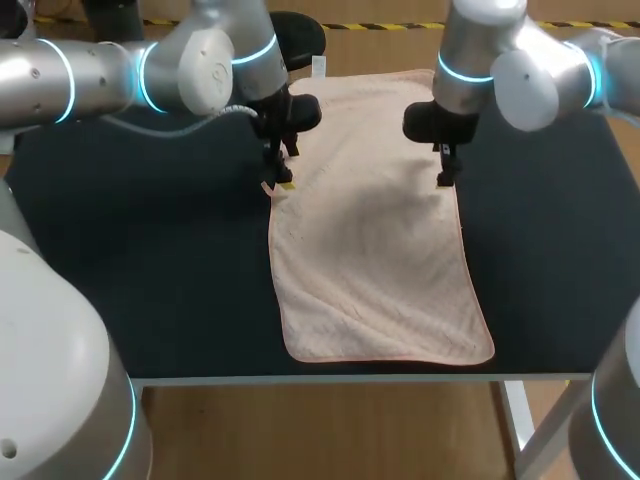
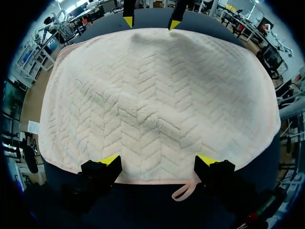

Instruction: Fold the towel

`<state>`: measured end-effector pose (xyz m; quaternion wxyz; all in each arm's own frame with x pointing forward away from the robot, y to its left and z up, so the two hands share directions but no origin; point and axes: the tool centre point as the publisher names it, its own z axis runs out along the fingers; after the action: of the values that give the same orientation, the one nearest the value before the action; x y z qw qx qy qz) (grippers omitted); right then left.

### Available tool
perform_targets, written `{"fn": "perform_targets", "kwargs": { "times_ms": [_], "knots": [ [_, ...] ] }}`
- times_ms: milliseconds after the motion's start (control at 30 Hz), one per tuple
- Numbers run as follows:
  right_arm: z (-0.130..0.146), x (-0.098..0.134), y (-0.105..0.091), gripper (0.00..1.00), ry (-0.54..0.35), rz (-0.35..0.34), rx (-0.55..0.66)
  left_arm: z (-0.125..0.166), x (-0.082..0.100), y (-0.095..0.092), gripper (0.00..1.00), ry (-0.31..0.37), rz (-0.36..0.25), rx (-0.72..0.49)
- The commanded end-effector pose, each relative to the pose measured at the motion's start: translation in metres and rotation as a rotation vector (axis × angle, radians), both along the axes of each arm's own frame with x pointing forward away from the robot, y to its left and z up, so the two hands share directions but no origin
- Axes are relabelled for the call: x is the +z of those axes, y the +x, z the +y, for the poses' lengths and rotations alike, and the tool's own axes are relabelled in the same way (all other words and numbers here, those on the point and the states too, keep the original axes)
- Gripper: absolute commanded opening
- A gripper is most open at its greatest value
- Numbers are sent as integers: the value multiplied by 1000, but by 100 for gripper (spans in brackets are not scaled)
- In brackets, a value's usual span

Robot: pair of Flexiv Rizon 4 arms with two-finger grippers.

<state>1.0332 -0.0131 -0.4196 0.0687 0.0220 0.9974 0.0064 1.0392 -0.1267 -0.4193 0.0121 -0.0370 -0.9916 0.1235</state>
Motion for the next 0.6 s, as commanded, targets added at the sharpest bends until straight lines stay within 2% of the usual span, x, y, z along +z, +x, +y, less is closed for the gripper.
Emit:
{"fn": "perform_targets", "kwargs": {
  "times_ms": [33, 333, 367, 400, 433, 567, 600],
  "knots": [
    [-1, -11, 7, 100, 6, 23, 2, -4, -9, 7, 100, 6, 6, -2],
    [-4, -24, 6, 100, 12, 71, -4, -7, -18, 9, 100, 16, 15, 0],
    [-5, -25, 6, 100, 12, 75, -4, -7, -19, 9, 96, 16, 16, 1],
    [-5, -25, 7, 100, 12, 76, -4, -6, -20, 9, 77, 16, 18, 3],
    [-5, -26, 7, 100, 11, 77, -4, -6, -21, 9, 49, 16, 19, 4],
    [-5, -26, 8, 100, 8, 78, -1, -6, -23, 9, 18, 19, 22, 8],
    [-5, -26, 8, 100, 6, 78, 4, -6, -23, 9, 4, 19, 24, 9]
  ]
}}
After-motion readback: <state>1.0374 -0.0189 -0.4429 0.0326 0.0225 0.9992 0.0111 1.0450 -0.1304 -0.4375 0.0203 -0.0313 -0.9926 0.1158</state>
